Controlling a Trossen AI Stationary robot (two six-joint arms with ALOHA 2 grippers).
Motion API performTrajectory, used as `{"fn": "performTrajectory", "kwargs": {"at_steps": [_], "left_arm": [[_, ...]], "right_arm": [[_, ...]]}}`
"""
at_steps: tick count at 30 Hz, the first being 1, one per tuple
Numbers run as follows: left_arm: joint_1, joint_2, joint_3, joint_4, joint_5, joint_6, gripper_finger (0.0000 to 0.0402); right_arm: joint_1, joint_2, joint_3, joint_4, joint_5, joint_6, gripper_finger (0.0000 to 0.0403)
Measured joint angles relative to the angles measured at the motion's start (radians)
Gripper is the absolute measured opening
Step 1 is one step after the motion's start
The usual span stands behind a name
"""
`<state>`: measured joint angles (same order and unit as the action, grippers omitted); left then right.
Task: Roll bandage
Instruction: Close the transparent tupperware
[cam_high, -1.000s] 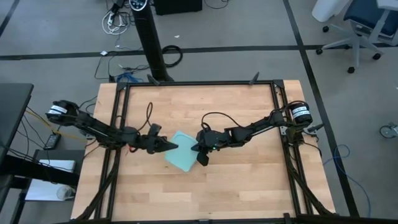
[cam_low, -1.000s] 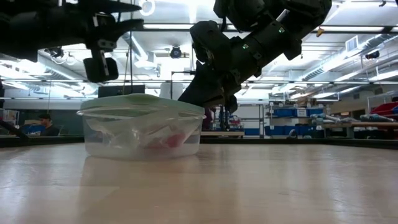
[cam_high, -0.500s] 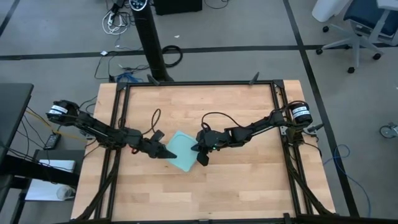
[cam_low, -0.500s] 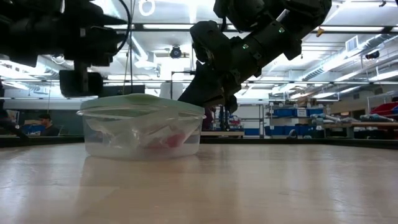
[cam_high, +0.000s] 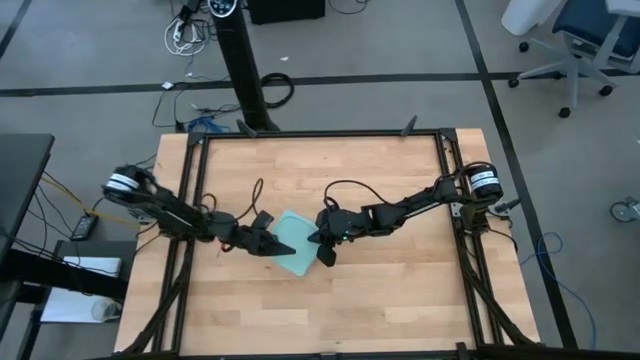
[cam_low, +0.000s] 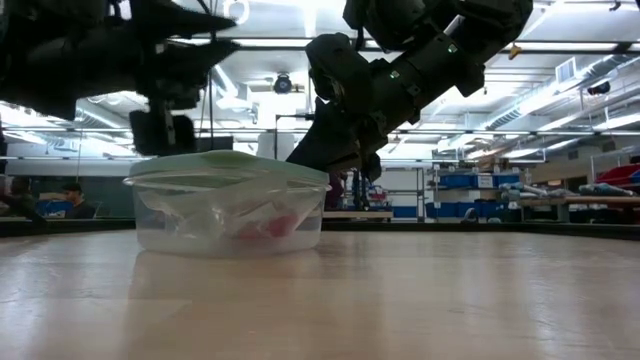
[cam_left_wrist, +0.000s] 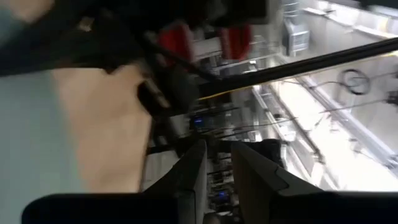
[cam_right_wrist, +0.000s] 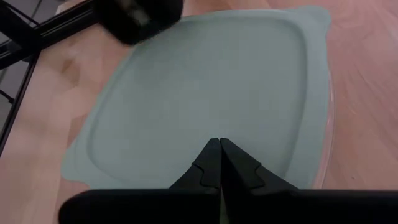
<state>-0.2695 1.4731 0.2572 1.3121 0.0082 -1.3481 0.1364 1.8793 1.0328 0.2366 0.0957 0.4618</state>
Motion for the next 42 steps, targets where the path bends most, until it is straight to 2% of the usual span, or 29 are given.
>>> {"fn": "performTrajectory", "kwargs": {"at_steps": [4, 10, 18, 25, 27, 29, 31, 33, 37, 42], "left_arm": [[-0.007, 0.144, 0.017, 0.254, -0.016, -0.017, 0.0078], [-0.017, 0.150, -0.007, 0.254, -0.073, -0.023, 0.0078], [-0.040, 0.072, -0.036, 0.259, -0.113, -0.124, 0.0078], [-0.041, -0.014, -0.035, 0.258, -0.120, -0.071, 0.0078], [-0.044, -0.011, -0.035, 0.219, -0.114, -0.071, 0.0078], [-0.053, 0.003, -0.034, 0.071, -0.117, -0.083, 0.0078], [-0.058, 0.030, -0.031, -0.065, -0.122, -0.166, 0.0078], [-0.058, 0.060, -0.048, 0.001, -0.119, -0.204, 0.0078], [-0.047, 0.090, -0.068, 0.197, -0.120, -0.179, 0.0078], [-0.047, 0.042, -0.035, 0.243, -0.082, -0.109, 0.0078]], "right_arm": [[0.000, 0.000, 0.000, 0.000, -0.002, -0.001, 0.0000], [0.001, 0.000, 0.000, 0.002, -0.007, -0.001, 0.0000], [0.001, 0.000, 0.000, 0.001, -0.008, 0.001, 0.0000], [0.001, 0.000, 0.000, 0.001, -0.010, 0.002, 0.0000], [0.001, 0.000, 0.000, 0.002, -0.011, 0.002, 0.0000], [0.001, 0.000, 0.000, 0.003, -0.011, 0.006, 0.0000], [0.002, 0.000, 0.001, 0.005, -0.018, 0.008, 0.0000], [0.004, 0.001, 0.000, 0.008, -0.018, 0.008, 0.0000], [0.006, 0.001, 0.000, 0.009, -0.019, 0.008, 0.0000], [0.006, 0.001, 0.000, 0.010, -0.018, 0.010, 0.0000]]}}
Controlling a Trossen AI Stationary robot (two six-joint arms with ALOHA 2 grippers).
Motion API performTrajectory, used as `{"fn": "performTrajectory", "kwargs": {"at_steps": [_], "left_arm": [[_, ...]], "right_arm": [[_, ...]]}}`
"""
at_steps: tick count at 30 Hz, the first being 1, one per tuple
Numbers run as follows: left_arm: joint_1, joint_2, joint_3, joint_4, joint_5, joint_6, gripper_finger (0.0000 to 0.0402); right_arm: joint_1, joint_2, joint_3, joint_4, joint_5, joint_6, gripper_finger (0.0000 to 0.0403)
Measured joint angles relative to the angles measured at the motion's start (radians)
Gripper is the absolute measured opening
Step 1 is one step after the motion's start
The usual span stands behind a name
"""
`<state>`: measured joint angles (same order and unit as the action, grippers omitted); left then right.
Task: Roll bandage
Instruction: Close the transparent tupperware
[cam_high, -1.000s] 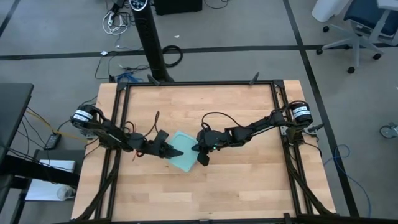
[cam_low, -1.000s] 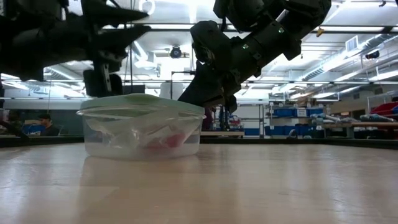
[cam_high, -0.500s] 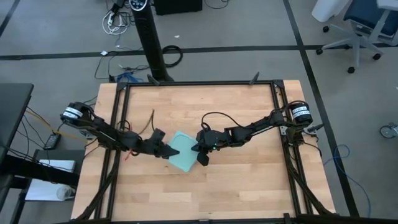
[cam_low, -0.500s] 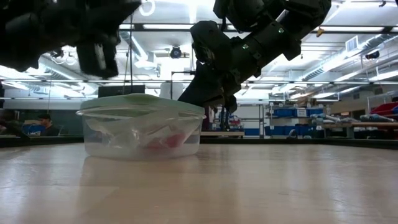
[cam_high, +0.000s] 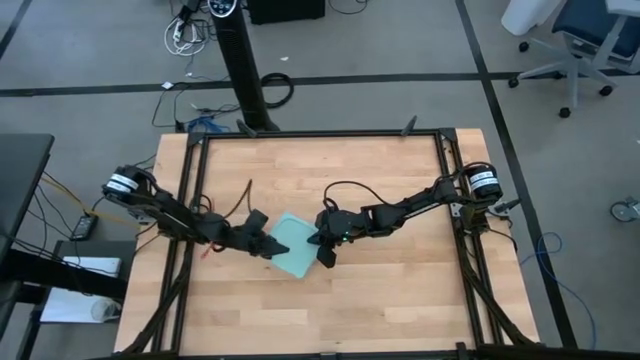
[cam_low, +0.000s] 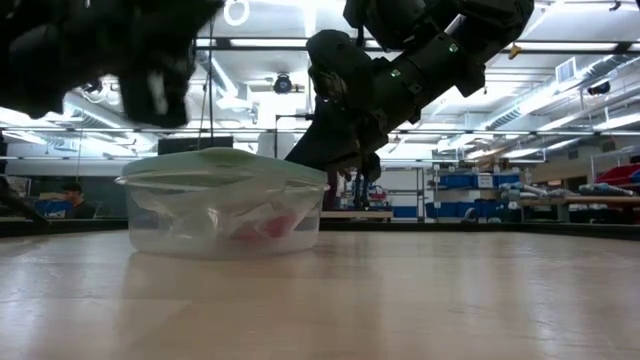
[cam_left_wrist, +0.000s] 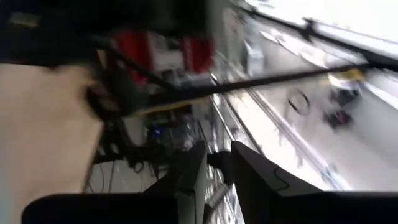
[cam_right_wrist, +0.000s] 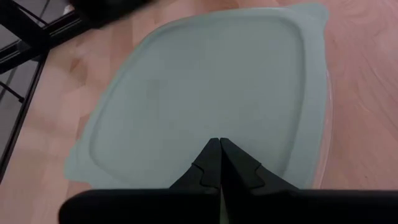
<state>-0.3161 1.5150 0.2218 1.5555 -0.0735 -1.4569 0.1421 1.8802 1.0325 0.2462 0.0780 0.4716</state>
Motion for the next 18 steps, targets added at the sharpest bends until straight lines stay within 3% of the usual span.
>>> {"fn": "performTrajectory", "kwargs": {"at_steps": [8, 12, 18], "left_arm": [[-0.007, -0.033, 0.086, -0.050, 0.151, 0.141, 0.0078], [-0.038, -0.024, 0.049, -0.442, 0.049, -0.056, 0.0078], [-0.012, 0.006, -0.029, -0.029, 0.013, -0.043, 0.0078]], "right_arm": [[0.001, 0.000, 0.000, 0.000, 0.002, 0.006, 0.0000], [0.001, -0.002, 0.002, 0.009, -0.003, 0.009, 0.0000], [0.002, -0.001, 0.000, 0.002, -0.003, 0.008, 0.0000]]}}
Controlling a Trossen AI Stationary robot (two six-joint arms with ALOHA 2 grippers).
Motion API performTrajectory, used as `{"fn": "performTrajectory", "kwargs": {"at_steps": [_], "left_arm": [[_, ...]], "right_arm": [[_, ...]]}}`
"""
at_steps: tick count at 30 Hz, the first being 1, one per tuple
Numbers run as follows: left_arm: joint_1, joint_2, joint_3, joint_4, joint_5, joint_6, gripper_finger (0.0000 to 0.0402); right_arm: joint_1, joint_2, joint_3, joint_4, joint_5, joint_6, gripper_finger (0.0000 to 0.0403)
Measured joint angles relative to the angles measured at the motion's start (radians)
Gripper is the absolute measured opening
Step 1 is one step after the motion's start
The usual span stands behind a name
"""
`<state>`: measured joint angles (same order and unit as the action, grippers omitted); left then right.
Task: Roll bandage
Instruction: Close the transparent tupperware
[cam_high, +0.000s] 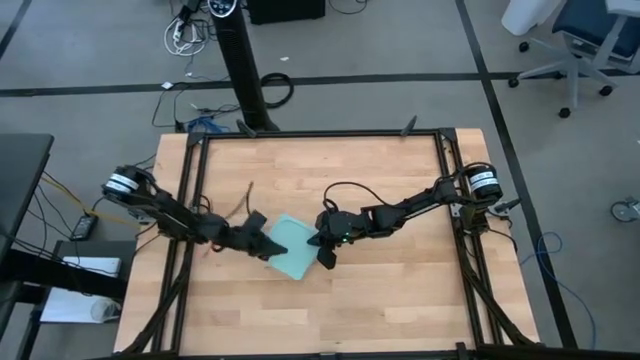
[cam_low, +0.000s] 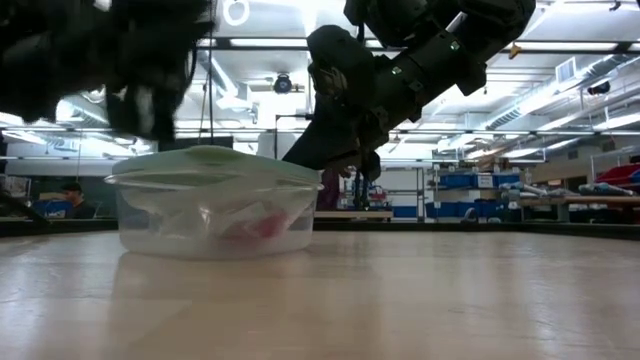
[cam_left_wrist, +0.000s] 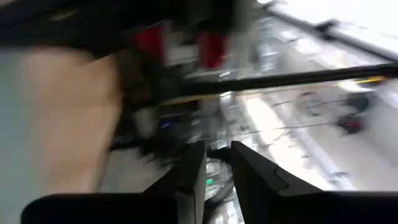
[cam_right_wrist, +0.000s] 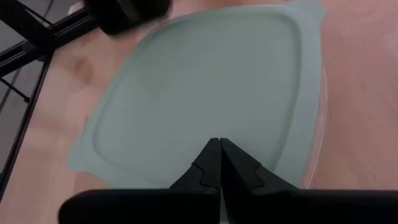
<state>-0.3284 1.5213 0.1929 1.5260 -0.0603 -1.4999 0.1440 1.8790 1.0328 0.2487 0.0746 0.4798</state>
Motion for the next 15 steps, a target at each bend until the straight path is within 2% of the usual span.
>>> {"fn": "performTrajectory", "kwargs": {"at_steps": [2, 10, 12, 15], "left_arm": [[0.001, -0.049, 0.019, 0.008, 0.001, 0.023, 0.0078], [-0.009, -0.103, 0.144, 0.021, 0.222, 0.273, 0.0078], [-0.014, -0.095, 0.148, -0.066, 0.238, 0.271, 0.0078], [-0.040, -0.057, 0.125, -0.348, 0.151, 0.198, 0.0078]], "right_arm": [[0.000, 0.000, 0.000, 0.000, 0.000, -0.001, 0.0000], [0.000, 0.000, 0.000, -0.002, 0.001, 0.000, 0.0000], [0.000, 0.000, 0.000, -0.002, 0.003, 0.000, 0.0000], [0.003, 0.000, 0.000, -0.002, 0.001, 0.000, 0.0000]]}}
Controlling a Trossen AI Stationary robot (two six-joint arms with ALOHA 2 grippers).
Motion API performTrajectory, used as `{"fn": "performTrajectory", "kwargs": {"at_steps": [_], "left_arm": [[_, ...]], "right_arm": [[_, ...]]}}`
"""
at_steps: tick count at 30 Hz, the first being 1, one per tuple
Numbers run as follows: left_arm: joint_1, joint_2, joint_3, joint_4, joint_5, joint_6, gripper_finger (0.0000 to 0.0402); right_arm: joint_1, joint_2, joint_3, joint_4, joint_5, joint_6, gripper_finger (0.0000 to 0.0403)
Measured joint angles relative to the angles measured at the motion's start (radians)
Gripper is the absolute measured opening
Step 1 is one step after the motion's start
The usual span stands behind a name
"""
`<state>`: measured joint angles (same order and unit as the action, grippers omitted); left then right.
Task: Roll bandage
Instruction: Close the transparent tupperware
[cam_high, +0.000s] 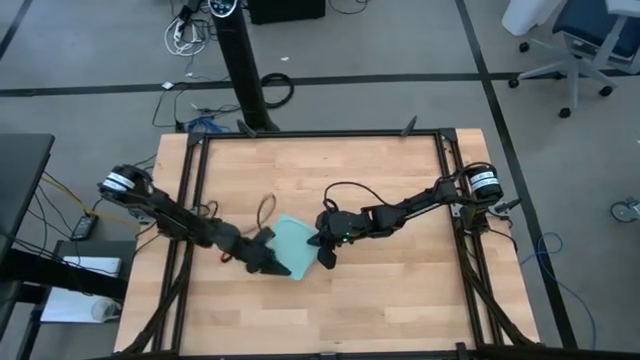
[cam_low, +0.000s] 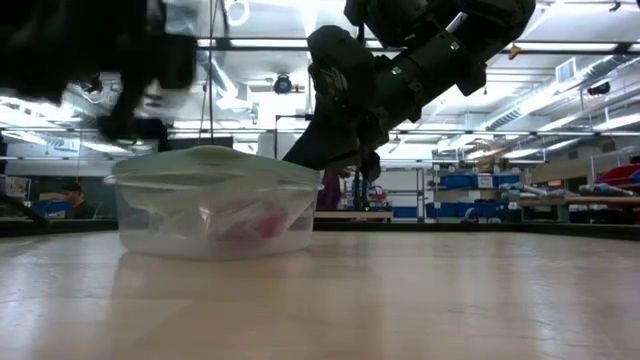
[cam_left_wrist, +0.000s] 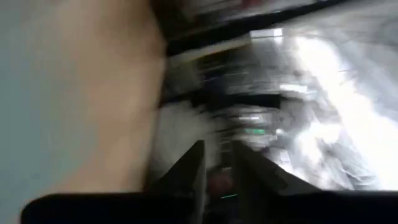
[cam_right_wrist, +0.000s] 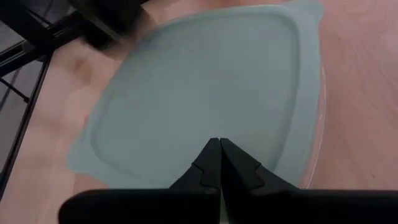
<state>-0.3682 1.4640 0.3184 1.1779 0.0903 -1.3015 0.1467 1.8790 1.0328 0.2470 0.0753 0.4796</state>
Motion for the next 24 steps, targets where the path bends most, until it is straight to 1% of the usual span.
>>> {"fn": "performTrajectory", "kwargs": {"at_steps": [1, 2, 3, 4, 6, 7, 10, 12, 14, 16, 18, 21, 24], "left_arm": [[-0.007, 0.027, -0.017, -0.021, -0.019, -0.066, 0.0078], [-0.007, 0.044, -0.019, -0.083, -0.028, -0.138, 0.0078], [-0.006, 0.075, -0.049, 0.032, -0.034, -0.185, 0.0078], [-0.004, 0.096, -0.061, 0.096, -0.039, -0.206, 0.0077], [0.004, 0.133, -0.081, 0.294, -0.045, -0.196, 0.0074], [0.013, 0.138, -0.081, 0.341, -0.044, -0.190, 0.0073], [0.019, 0.081, -0.058, 0.350, -0.039, -0.156, 0.0072], [0.013, 0.077, -0.038, 0.377, -0.014, -0.123, 0.0072], [0.016, 0.045, -0.026, 0.356, 0.005, -0.077, 0.0072], [0.017, 0.019, 0.013, 0.386, 0.038, -0.012, 0.0072], [0.014, -0.002, 0.029, 0.382, 0.088, 0.032, 0.0072], [0.016, -0.021, 0.074, 0.388, 0.124, 0.047, 0.0072], [0.016, -0.025, 0.084, 0.362, 0.157, 0.037, 0.0072]], "right_arm": [[0.000, 0.000, 0.001, 0.007, 0.001, -0.001, 0.0000], [0.000, -0.001, 0.002, 0.010, -0.002, -0.003, 0.0000], [0.001, 0.000, 0.000, 0.006, -0.003, -0.002, 0.0000], [0.001, 0.000, 0.000, 0.005, -0.003, -0.002, 0.0000], [0.001, -0.001, 0.000, 0.003, -0.004, -0.002, 0.0000], [0.001, -0.001, 0.000, 0.003, -0.004, -0.001, 0.0000], [0.001, 0.000, 0.000, 0.004, -0.003, -0.001, 0.0000], [0.001, 0.000, 0.000, 0.002, -0.004, -0.001, 0.0000], [0.001, 0.000, 0.000, 0.004, -0.004, 0.001, 0.0000], [0.002, 0.000, 0.000, 0.004, -0.005, 0.001, 0.0000], [0.001, 0.000, 0.000, 0.005, -0.008, 0.001, 0.0000], [0.002, 0.000, 0.000, 0.006, -0.005, 0.001, 0.0000], [0.002, 0.000, 0.000, 0.006, -0.008, 0.001, 0.0000]]}}
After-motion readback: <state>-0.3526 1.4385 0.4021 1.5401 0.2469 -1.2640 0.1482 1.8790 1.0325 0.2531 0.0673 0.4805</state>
